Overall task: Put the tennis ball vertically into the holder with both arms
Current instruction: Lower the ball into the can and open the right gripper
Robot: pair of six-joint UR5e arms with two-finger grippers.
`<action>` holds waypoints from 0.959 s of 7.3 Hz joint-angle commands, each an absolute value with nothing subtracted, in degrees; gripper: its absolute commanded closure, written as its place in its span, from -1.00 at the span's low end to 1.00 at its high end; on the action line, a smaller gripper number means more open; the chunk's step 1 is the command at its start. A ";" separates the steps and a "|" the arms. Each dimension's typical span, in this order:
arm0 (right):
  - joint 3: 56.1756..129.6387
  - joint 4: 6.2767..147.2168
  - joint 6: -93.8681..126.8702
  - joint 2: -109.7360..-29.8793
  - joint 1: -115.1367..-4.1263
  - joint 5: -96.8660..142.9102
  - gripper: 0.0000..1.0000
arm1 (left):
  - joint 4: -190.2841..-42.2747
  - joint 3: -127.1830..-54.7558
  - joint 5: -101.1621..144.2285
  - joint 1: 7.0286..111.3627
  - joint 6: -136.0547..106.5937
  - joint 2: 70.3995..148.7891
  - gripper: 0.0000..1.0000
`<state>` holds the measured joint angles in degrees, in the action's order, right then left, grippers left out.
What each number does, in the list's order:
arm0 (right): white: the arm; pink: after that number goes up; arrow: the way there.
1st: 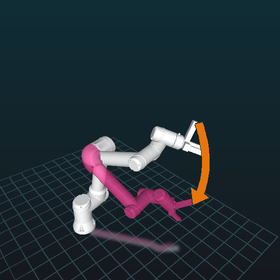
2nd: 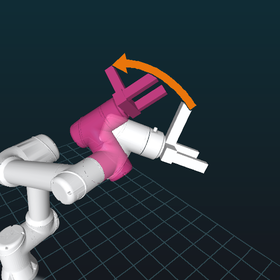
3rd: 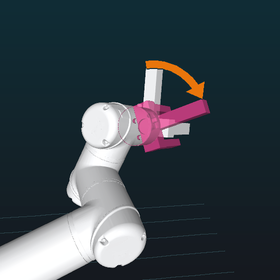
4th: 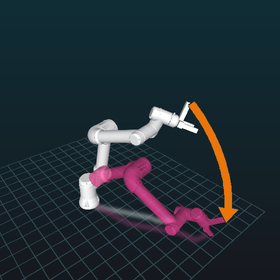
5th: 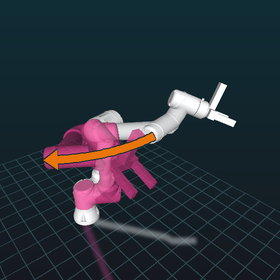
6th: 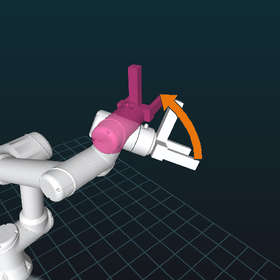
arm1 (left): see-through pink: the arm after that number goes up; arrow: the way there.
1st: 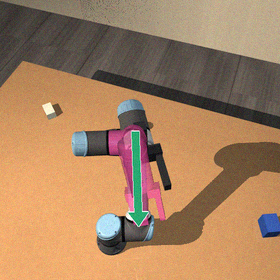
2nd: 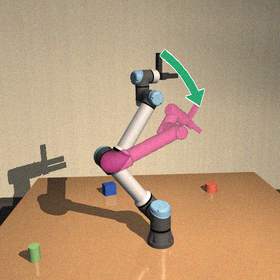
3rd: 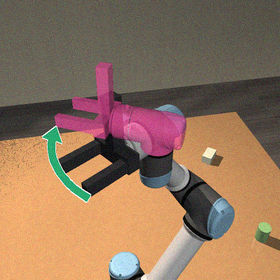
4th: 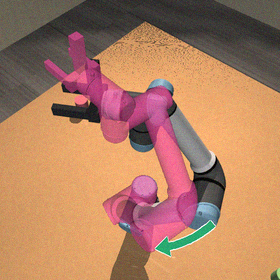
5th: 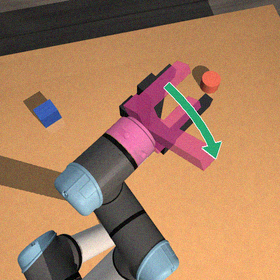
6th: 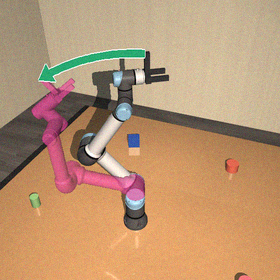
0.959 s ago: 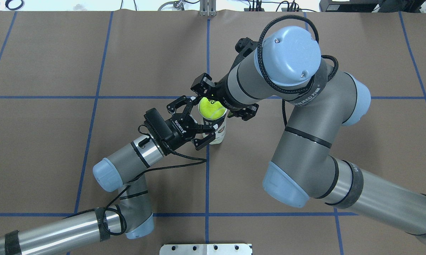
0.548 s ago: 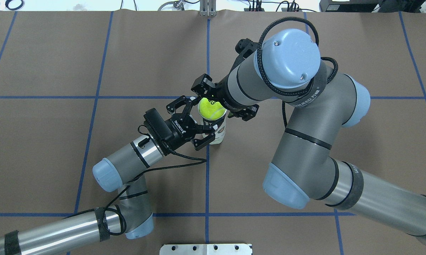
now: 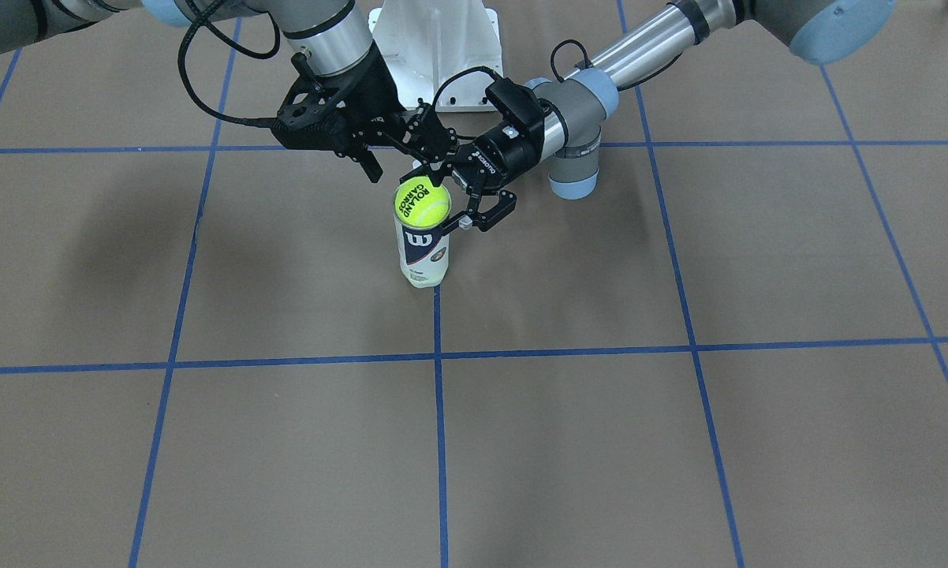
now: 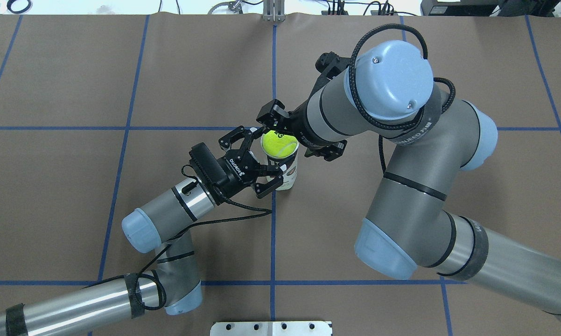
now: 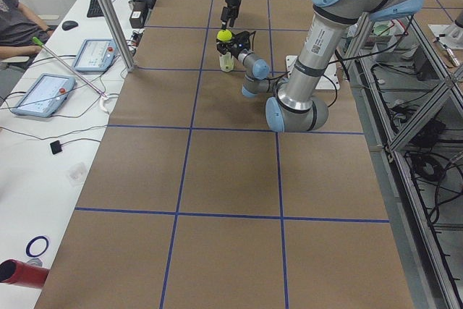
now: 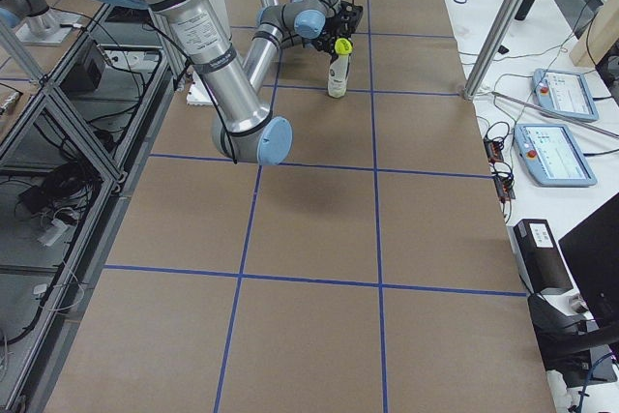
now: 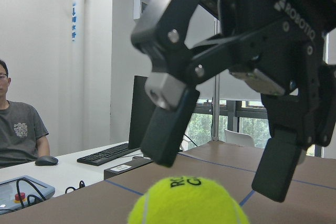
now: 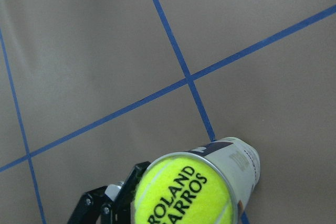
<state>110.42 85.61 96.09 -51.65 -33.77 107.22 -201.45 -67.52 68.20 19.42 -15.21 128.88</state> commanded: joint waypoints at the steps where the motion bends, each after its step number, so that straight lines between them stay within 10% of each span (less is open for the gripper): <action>1: 110.92 85.61 95.98 -52.03 -34.19 107.58 -1.00 | -201.45 -67.59 68.20 19.42 -15.21 129.02 -0.96; 7: 110.57 84.91 96.06 -50.81 -34.01 107.05 -1.00 | -201.53 -70.75 68.29 19.42 -15.56 127.19 -0.98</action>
<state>110.59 85.30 95.94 -51.31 -34.04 107.22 -201.53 -70.00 68.29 19.42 -15.53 128.04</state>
